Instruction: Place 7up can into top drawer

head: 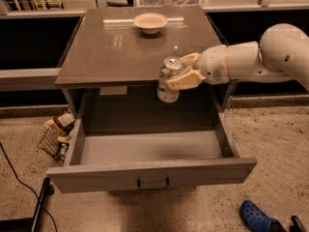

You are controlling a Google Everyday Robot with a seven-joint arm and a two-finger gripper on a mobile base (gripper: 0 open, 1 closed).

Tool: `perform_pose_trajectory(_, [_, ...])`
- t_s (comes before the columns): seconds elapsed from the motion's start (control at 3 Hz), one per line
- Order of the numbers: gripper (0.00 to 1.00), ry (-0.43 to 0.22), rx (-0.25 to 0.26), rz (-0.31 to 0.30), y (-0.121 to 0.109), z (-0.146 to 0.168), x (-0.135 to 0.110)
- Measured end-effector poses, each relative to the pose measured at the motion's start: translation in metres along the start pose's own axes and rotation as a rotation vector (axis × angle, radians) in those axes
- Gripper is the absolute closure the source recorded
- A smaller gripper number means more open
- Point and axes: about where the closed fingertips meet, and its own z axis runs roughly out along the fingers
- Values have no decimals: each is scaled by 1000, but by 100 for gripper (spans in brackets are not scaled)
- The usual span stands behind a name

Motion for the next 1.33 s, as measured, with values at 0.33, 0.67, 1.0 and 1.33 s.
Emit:
perform_pose_trajectory(0.33, [100, 42, -34, 32, 34, 15, 47])
perform_pose_trajectory(0.67, [100, 107, -37, 76, 60, 42, 106])
perform_pose_trajectory(1.0, [100, 107, -37, 76, 60, 42, 106])
perform_pose_trajectory(1.33, [100, 114, -25, 64, 49, 55, 123])
